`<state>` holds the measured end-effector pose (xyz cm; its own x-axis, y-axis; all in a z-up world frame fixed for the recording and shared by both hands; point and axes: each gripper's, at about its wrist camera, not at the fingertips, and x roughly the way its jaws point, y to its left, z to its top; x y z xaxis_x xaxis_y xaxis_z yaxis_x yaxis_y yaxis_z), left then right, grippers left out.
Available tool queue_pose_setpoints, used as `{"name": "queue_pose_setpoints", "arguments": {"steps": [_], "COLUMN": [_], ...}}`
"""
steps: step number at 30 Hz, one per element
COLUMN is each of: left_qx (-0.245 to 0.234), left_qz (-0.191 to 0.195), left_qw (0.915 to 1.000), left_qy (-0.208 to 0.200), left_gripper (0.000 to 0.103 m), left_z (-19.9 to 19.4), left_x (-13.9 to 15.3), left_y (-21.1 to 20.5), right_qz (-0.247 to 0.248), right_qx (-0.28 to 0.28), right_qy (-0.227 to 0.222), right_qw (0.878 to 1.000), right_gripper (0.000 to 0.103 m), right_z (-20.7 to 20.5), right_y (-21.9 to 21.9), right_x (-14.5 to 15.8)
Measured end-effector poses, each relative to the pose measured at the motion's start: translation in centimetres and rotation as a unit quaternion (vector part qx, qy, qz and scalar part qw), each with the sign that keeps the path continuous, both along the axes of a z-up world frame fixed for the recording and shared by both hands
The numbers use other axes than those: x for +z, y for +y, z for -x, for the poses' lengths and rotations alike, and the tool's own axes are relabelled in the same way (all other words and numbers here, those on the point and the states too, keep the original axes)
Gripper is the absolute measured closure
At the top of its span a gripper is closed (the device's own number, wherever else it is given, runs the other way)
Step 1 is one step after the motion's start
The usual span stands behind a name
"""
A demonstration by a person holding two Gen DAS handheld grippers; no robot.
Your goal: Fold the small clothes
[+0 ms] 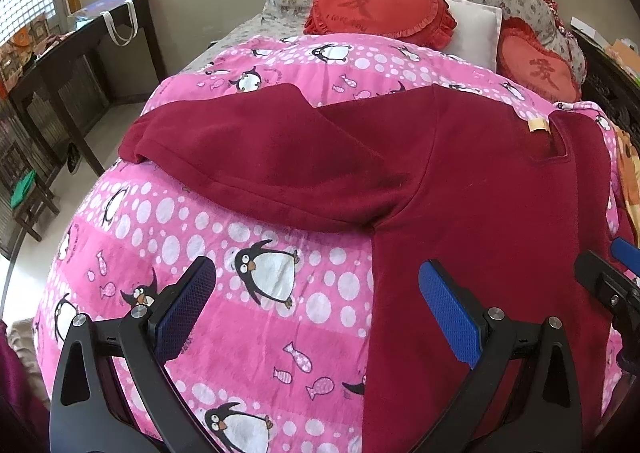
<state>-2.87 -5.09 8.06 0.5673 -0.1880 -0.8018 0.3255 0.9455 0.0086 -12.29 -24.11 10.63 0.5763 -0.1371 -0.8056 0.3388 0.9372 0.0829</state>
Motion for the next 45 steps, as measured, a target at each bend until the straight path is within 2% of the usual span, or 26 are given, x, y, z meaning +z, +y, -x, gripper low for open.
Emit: {"name": "queue_pose_setpoints", "arguments": {"steps": [38,45], "left_qx": [0.028,0.04], "left_qz": [-0.006,-0.007], "left_qw": [0.9995,0.9991], "left_qy": [0.009,0.013], "left_gripper": [0.001,0.001], "left_z": [-2.8,-3.8], "left_x": [-1.3,-1.6], "left_y": [1.7,2.7], "right_qz": [-0.012,-0.019], "right_qx": [0.018,0.02], "right_qy": [0.029,0.022], "right_qw": [0.999,0.999], "right_gripper": [0.0,0.0], "right_z": [-3.5,-4.0], "right_y": [1.6,1.7], "right_x": [-1.8,-1.8]}}
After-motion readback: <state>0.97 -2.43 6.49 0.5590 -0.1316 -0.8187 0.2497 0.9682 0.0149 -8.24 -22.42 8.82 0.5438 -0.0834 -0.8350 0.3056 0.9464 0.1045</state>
